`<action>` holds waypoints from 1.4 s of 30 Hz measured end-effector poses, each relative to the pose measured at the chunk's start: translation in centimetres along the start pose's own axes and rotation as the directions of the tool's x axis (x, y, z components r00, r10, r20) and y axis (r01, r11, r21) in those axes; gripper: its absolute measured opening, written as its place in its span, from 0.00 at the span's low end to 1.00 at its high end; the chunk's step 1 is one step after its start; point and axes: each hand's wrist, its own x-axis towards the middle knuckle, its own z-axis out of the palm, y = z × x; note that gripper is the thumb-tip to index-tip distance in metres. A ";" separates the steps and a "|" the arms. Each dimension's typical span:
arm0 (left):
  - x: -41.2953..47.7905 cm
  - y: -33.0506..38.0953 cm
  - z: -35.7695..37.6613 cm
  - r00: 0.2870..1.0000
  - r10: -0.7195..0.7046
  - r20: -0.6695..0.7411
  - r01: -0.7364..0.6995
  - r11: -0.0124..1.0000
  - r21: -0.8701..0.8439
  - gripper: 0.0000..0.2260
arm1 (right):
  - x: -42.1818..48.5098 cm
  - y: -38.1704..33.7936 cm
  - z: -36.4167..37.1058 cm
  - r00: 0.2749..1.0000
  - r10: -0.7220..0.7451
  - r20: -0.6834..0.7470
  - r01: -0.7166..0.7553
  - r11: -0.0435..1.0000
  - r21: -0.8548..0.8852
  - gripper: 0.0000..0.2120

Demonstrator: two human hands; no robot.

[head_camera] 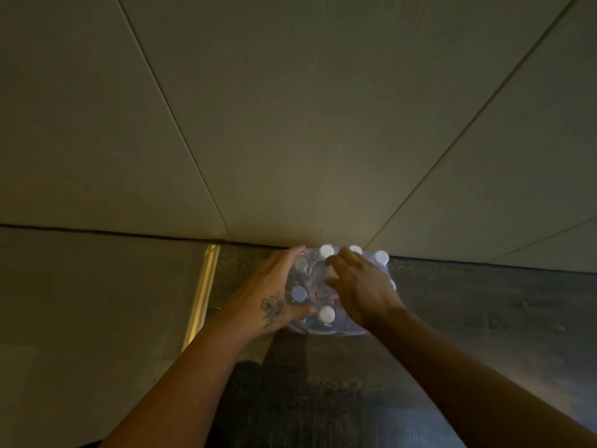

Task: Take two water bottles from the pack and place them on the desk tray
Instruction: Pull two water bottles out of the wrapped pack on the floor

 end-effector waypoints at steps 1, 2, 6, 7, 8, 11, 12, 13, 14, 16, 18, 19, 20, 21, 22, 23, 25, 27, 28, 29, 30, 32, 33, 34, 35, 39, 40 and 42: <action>0.2 0.0 0.0 1.000 -0.001 -0.004 0.001 1.000 -0.023 0.46 | -0.3 0.2 -1.6 0.998 -0.020 -0.053 0.021 1.000 0.019 0.20; 0.4 0.1 0.1 1.000 0.000 -0.010 0.000 0.999 -0.049 0.46 | -0.6 0.4 -3.5 0.995 -0.032 -0.097 0.037 0.998 0.044 0.19; 1.3 1.2 0.8 0.999 0.021 -0.041 -0.026 0.992 -0.126 0.51 | -2.2 0.8 -11.5 0.964 -0.021 -0.264 0.075 0.978 0.195 0.20; 1.5 1.7 1.1 0.998 0.037 -0.047 -0.043 0.991 -0.130 0.51 | -2.6 0.8 -13.3 0.949 -0.023 -0.316 0.096 0.971 0.220 0.20; 1.7 2.3 1.4 0.997 0.052 -0.053 -0.059 0.988 -0.142 0.50 | -3.0 0.6 -15.0 0.932 -0.027 -0.361 0.119 0.965 0.235 0.21; 2.3 4.2 2.4 0.996 0.058 -0.066 -0.070 0.978 -0.196 0.46 | -3.5 -0.3 -18.9 0.905 -0.023 -0.425 0.173 0.932 0.319 0.22; 2.5 4.7 2.6 0.996 0.043 -0.083 -0.060 0.974 -0.218 0.44 | -3.6 -0.6 -19.7 0.898 -0.025 -0.439 0.194 0.918 0.345 0.23; 2.7 5.1 2.8 0.993 0.029 -0.113 -0.056 0.967 -0.249 0.41 | -3.5 -1.0 -20.2 0.888 -0.033 -0.458 0.223 0.903 0.367 0.23; 2.8 5.3 2.9 0.989 0.021 -0.145 -0.062 0.958 -0.281 0.38 | -3.4 -1.3 -20.5 0.878 -0.044 -0.477 0.253 0.887 0.386 0.23; 3.2 5.4 2.9 0.980 0.012 -0.201 -0.075 0.948 -0.309 0.34 | -2.8 -1.9 -20.3 0.857 -0.050 -0.514 0.307 0.849 0.431 0.23; 3.3 5.5 2.6 0.967 -0.004 -0.253 -0.084 0.937 -0.338 0.31 | -1.6 -1.7 -19.0 0.840 0.029 -0.541 0.344 0.742 0.574 0.20; 3.3 5.5 2.2 0.962 -0.009 -0.274 -0.091 0.933 -0.349 0.32 | -0.9 -1.3 -17.8 0.844 0.105 -0.526 0.338 0.657 0.674 0.18; 3.4 5.4 1.9 0.955 -0.011 -0.295 -0.100 0.929 -0.357 0.32 | -0.3 -0.8 -16.2 0.853 0.194 -0.484 0.291 0.593 0.751 0.18; 3.4 5.1 1.6 0.949 -0.012 -0.315 -0.109 0.925 -0.364 0.33 | 0.3 0.0 -14.1 0.863 0.280 -0.419 0.193 0.584 0.789 0.19; 3.4 4.9 1.2 0.943 -0.018 -0.332 -0.114 0.920 -0.374 0.34 | 0.6 0.8 -11.5 0.876 0.340 -0.343 0.056 0.633 0.772 0.18; 3.4 4.7 0.9 0.940 -0.027 -0.341 -0.113 0.917 -0.383 0.34 | 0.7 1.8 -8.7 0.896 0.358 -0.264 -0.086 0.722 0.686 0.15; 3.4 4.4 0.5 0.934 -0.035 -0.356 -0.107 0.922 -0.372 0.34 | 0.1 3.4 -3.1 0.943 0.324 -0.078 -0.270 0.880 0.390 0.15; 3.4 4.3 0.4 0.931 -0.039 -0.362 -0.097 0.931 -0.352 0.33 | -0.9 4.5 1.2 0.961 0.271 0.059 -0.277 0.931 0.238 0.24; 3.4 4.3 0.3 0.930 -0.046 -0.365 -0.093 0.931 -0.352 0.33 | -1.3 4.7 2.7 0.960 0.265 0.093 -0.280 0.933 0.226 0.26; 3.4 4.4 0.3 0.928 -0.052 -0.369 -0.090 0.930 -0.356 0.33 | -1.6 5.0 3.8 0.958 0.267 0.101 -0.283 0.933 0.222 0.27; 3.5 4.4 0.3 0.927 -0.055 -0.372 -0.089 0.929 -0.359 0.34 | -1.7 5.2 4.6 0.958 0.274 0.089 -0.287 0.934 0.215 0.27; 3.6 4.5 0.3 0.927 -0.050 -0.372 -0.097 0.925 -0.368 0.35 | -1.5 5.6 5.5 0.958 0.286 0.039 -0.288 0.939 0.186 0.24; 3.6 4.6 0.4 0.929 -0.047 -0.368 -0.101 0.922 -0.373 0.35 | -1.3 5.7 5.7 0.958 0.285 0.027 -0.285 0.943 0.169 0.23; 3.6 4.6 0.4 0.929 -0.044 -0.366 -0.105 0.921 -0.376 0.36 | -1.2 5.8 5.7 0.960 0.277 0.026 -0.278 0.949 0.147 0.24; 3.6 4.6 0.4 0.930 -0.040 -0.365 -0.109 0.919 -0.379 0.36 | -1.1 5.9 5.8 0.963 0.266 0.029 -0.268 0.955 0.129 0.24; 3.3 4.3 0.2 0.937 -0.041 -0.346 -0.109 0.908 -0.404 0.34 | -1.5 6.3 5.3 0.966 0.259 0.020 -0.259 0.952 0.163 0.20; 3.2 4.2 0.1 0.939 -0.044 -0.341 -0.108 0.904 -0.413 0.33 | -1.7 6.3 4.8 0.966 0.258 0.007 -0.254 0.949 0.185 0.17; 3.1 4.1 0.0 0.941 -0.047 -0.336 -0.110 0.895 -0.433 0.33 | -2.3 6.3 3.2 0.964 0.265 -0.034 -0.250 0.941 0.230 0.13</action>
